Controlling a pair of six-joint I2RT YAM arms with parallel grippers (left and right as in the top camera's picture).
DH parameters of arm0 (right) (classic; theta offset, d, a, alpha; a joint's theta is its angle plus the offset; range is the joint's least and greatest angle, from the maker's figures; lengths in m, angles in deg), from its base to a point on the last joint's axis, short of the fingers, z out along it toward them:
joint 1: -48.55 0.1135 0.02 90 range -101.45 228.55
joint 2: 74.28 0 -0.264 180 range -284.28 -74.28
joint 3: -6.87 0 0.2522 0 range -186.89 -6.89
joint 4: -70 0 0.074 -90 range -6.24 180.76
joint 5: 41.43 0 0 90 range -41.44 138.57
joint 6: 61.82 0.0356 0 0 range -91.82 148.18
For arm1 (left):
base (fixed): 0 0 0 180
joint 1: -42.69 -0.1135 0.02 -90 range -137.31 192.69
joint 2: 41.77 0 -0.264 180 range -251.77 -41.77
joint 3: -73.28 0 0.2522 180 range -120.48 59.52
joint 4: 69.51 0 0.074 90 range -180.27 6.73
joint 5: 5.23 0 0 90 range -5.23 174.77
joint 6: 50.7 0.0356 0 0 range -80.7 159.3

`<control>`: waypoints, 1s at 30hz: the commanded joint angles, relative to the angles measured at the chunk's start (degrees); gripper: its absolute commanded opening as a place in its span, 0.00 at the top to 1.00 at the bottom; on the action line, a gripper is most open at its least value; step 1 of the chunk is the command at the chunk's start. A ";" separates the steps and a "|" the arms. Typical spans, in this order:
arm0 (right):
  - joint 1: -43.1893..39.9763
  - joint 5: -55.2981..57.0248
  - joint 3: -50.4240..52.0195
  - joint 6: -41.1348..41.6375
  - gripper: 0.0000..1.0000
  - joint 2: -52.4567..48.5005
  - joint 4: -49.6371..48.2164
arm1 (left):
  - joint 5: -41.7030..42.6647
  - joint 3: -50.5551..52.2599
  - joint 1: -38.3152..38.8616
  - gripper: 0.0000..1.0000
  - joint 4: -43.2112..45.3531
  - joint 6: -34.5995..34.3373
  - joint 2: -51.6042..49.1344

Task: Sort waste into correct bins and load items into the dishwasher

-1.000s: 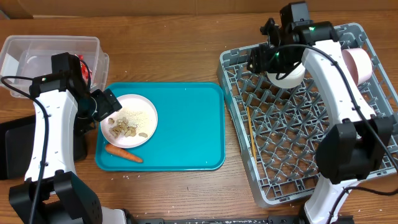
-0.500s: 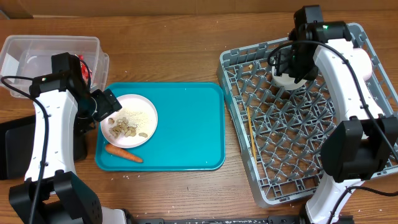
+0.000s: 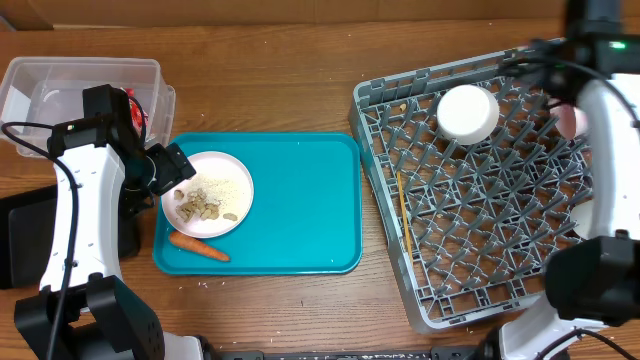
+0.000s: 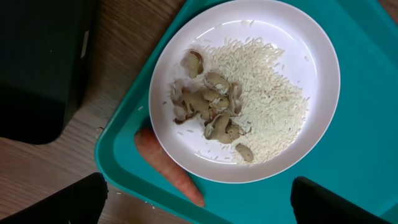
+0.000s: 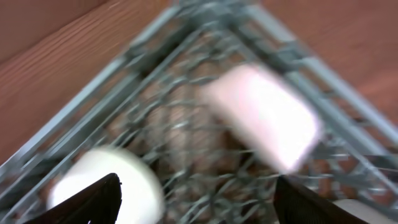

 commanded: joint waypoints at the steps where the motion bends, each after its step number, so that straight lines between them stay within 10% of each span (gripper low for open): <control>1: -5.22 1.77 -0.92 0.92 0.19 -0.02 -1.77 | -0.57 0.24 0.13 0.04 0.00 1.16 0.96; 30: -11.61 -34.91 0.04 -17.40 0.20 -5.70 0.39 | -0.55 0.24 0.13 0.04 0.02 1.14 0.96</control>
